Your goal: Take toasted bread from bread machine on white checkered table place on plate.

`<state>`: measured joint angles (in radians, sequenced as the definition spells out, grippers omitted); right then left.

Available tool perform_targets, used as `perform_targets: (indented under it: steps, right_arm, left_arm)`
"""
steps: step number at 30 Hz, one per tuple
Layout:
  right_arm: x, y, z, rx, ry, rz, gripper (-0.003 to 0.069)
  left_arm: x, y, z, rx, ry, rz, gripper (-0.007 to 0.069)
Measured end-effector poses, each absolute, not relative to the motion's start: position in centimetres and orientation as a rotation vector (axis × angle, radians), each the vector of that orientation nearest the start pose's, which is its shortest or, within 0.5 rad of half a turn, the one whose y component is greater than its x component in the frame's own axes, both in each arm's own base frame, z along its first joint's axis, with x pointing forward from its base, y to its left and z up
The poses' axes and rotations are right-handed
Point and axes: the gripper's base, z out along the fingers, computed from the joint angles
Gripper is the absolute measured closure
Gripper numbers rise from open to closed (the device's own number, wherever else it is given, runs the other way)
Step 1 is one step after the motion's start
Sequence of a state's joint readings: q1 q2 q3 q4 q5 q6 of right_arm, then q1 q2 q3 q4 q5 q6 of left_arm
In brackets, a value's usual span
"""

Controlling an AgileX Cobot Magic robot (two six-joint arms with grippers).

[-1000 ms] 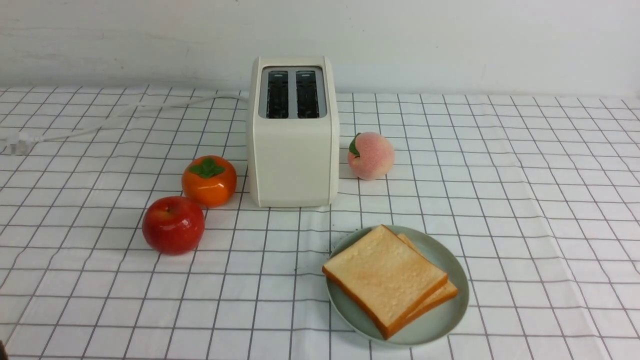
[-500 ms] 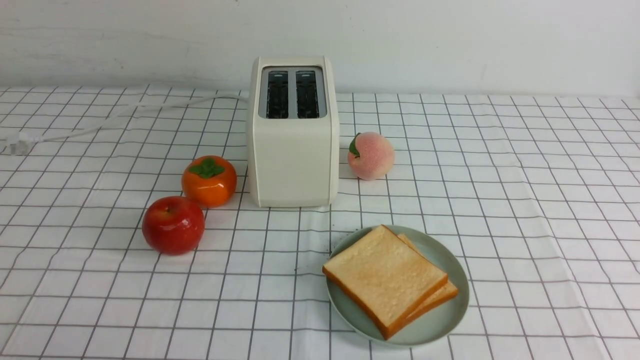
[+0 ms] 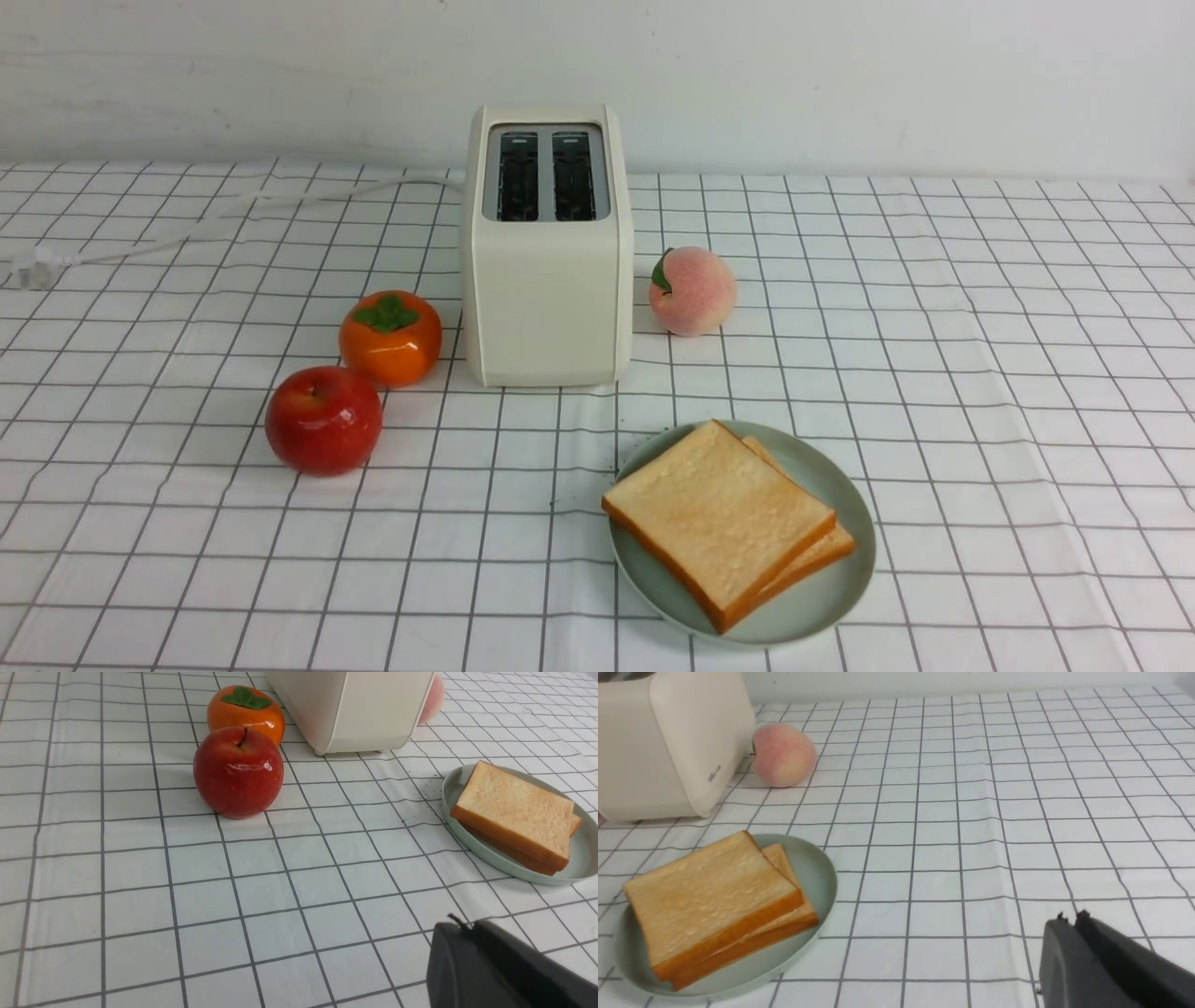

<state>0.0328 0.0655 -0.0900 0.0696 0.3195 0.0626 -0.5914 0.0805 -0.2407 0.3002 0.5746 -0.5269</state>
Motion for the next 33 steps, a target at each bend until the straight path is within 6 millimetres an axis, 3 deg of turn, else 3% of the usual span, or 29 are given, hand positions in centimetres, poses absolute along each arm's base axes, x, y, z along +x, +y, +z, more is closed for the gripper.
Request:
perform_targets:
  steps: [3, 5, 33]
  right_arm:
    - [5.5, 0.3, 18.1, 0.069, 1.793, 0.124, 0.0628]
    - [5.4, 0.3, 17.6, 0.046, 1.819, 0.093, 0.0627]
    - [5.2, 0.2, 17.3, 0.056, 1.878, 0.086, 0.0658]
  left_arm:
    - [4.5, -1.3, 24.0, 0.19, 1.888, -0.442, 0.0596]
    - [4.6, -1.3, 24.0, 0.19, 1.888, -0.442, 0.0596]
    - [4.6, -1.3, 24.0, 0.19, 1.887, -0.441, 0.0566]
